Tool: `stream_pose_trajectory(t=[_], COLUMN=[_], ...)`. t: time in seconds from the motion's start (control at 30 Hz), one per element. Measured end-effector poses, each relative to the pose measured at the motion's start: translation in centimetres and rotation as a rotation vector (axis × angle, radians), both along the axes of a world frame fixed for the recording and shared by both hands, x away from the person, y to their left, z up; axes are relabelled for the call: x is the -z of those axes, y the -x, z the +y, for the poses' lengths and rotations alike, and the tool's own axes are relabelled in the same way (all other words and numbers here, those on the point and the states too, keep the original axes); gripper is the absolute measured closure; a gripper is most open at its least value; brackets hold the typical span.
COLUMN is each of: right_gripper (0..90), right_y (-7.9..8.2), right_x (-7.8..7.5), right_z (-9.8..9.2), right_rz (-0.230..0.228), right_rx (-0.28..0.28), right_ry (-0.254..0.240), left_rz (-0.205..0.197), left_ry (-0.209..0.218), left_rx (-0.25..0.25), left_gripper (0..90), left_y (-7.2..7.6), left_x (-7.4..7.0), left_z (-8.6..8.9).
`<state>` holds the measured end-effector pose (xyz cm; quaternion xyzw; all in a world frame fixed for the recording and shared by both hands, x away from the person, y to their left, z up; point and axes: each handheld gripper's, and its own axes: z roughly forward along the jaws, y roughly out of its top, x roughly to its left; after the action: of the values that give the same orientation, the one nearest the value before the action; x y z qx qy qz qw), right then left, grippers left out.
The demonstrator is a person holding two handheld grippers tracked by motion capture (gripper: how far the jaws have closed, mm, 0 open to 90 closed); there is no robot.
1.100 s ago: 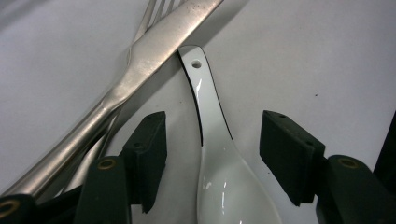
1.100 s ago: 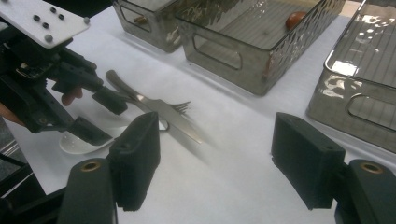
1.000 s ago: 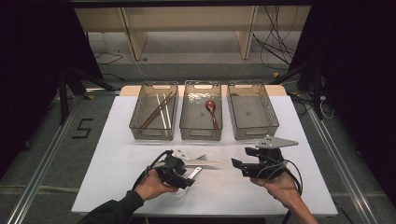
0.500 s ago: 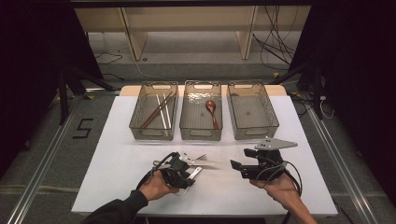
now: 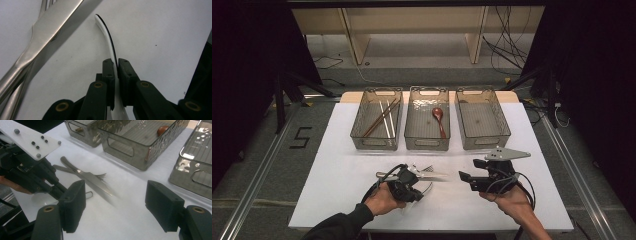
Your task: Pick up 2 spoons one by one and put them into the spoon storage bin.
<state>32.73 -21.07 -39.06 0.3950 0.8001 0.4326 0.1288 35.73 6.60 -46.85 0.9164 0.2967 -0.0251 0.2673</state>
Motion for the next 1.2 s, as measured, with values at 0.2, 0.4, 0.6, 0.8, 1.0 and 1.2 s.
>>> stream_pose_trajectory(t=[0.2, 0.4, 0.6, 0.8, 1.0, 1.2], right_gripper=[33.9, 34.0, 34.0, 34.0, 34.0, 33.9], right_y=[0.0, 0.0, 0.0, 0.0, 0.0, 0.0], right_x=[0.0, 0.0, 0.0, -0.1, 0.0, -0.1], right_z=[0.1, 0.0, 0.0, 0.0, 0.0, -0.1], right_rz=[-0.002, -0.002, -0.006, -0.007, -0.004, -0.013], right_rx=[-0.002, -0.002, 0.000, -0.001, 0.003, 0.007], right_ry=[0.004, 0.004, 0.000, 0.000, -0.002, -0.007], left_rz=[0.009, -0.018, -0.034, -0.048, -0.111, -0.155], left_ry=[-0.002, -0.015, 0.015, 0.080, 0.139, 0.185], left_rx=[0.001, 0.016, 0.002, -0.024, -0.053, -0.099], left_gripper=[83.0, 84.1, 84.3, 84.3, 84.2, 84.2], left_y=[-0.1, 0.2, -0.3, -0.8, -1.2, -2.3], left_x=[0.0, -0.2, -0.9, -2.2, -4.0, -5.3], left_z=[0.0, -0.3, 0.5, 1.5, 2.2, 3.3])
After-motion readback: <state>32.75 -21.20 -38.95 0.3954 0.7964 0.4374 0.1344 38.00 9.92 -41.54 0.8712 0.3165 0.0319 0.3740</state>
